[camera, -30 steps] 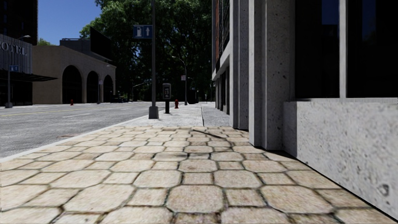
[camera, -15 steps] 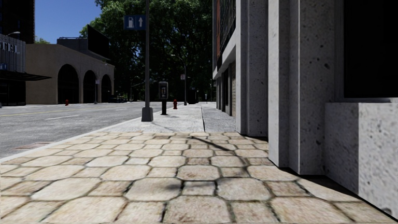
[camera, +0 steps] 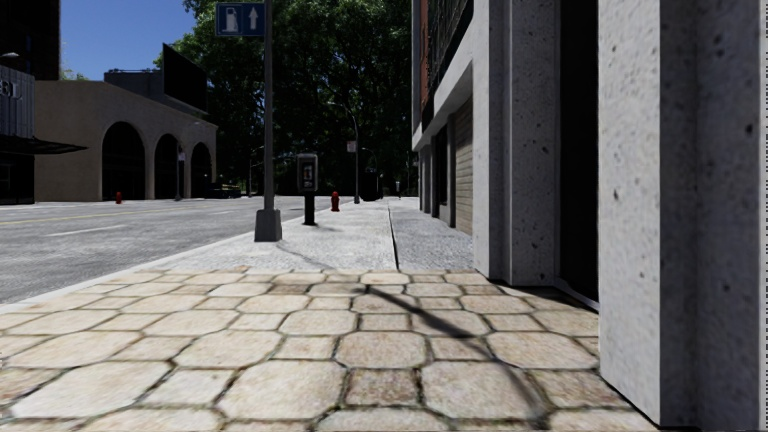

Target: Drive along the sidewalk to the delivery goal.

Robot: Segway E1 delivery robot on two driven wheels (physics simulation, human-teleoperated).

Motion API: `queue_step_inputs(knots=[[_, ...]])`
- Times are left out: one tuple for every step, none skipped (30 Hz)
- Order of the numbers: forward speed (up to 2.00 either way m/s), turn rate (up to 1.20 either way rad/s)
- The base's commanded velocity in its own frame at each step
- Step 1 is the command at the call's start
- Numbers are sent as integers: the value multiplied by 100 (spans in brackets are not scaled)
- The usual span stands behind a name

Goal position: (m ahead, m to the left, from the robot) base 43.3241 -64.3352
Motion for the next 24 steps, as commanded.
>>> queue_step_inputs(knots=[[200, 0], [200, 0], [200, 0], [200, 0], [200, 0], [200, 0], [200, 0], [200, 0], [200, 0], [200, 0], [200, 0], [200, 0], [200, 0], [200, 0], [200, 0], [200, 0], [200, 0], [200, 0], [200, 0], [200, 0], [200, 0], [200, 0], [200, 0], [200, 0]])
